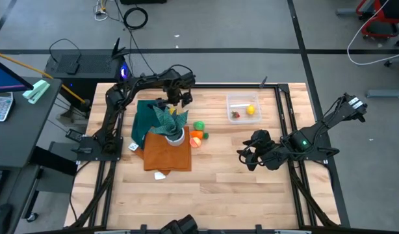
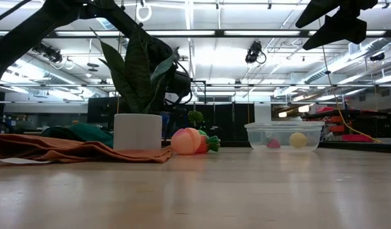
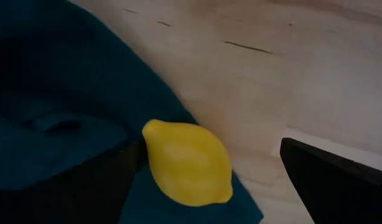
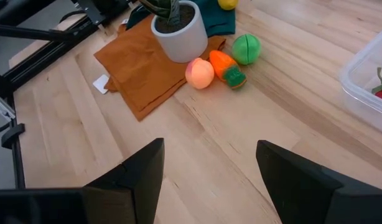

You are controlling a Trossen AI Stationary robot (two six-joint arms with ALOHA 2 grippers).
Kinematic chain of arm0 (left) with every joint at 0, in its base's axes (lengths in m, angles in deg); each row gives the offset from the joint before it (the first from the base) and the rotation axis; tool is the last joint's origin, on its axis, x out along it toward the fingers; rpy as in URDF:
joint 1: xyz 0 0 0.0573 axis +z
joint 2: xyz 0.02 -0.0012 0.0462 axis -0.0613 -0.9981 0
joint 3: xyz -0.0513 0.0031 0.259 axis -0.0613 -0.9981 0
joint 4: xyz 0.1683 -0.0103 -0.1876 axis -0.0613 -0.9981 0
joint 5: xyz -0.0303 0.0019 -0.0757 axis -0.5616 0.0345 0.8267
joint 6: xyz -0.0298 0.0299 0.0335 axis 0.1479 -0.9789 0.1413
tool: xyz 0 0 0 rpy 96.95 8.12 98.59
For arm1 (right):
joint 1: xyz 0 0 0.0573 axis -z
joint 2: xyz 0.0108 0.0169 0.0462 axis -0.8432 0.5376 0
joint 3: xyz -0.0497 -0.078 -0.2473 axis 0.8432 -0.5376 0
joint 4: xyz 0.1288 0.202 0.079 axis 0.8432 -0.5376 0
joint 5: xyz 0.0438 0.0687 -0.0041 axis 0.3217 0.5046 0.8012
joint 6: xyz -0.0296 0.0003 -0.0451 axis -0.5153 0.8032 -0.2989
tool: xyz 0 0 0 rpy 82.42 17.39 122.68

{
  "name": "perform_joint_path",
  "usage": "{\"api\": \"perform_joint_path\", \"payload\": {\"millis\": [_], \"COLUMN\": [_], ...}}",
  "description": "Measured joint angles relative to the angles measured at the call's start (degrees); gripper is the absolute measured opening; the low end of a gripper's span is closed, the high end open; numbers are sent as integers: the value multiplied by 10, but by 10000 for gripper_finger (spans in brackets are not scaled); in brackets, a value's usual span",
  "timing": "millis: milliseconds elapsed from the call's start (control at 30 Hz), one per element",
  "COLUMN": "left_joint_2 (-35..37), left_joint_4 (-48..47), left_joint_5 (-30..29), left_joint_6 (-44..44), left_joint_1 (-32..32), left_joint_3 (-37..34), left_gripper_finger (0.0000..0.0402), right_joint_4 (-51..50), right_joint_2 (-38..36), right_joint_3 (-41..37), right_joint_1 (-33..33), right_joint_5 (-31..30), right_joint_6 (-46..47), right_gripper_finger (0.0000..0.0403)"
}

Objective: Pick and placing Produce into tupperware
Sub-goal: Put the lemon into the transparent bin

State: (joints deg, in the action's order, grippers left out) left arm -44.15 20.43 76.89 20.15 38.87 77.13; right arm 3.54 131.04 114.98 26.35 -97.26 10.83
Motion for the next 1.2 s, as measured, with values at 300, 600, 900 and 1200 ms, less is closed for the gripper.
{"api": "perform_joint_path", "payload": {"millis": [300,600,900,1200], "left_joint_2": [0,0,0,0], "left_joint_4": [2,-24,-14,-12], "left_joint_5": [3,13,19,18], "left_joint_6": [0,14,41,34], "left_joint_1": [-2,-3,-5,-6], "left_joint_3": [0,0,0,0], "left_gripper_finger": [400,400,400,400], "right_joint_4": [0,0,0,0], "right_joint_2": [0,0,0,0], "right_joint_3": [0,0,0,0], "right_joint_1": [0,0,0,0], "right_joint_5": [0,0,0,0], "right_joint_6": [-1,-1,-1,-1], "right_gripper_finger": [219,219,219,219]}}
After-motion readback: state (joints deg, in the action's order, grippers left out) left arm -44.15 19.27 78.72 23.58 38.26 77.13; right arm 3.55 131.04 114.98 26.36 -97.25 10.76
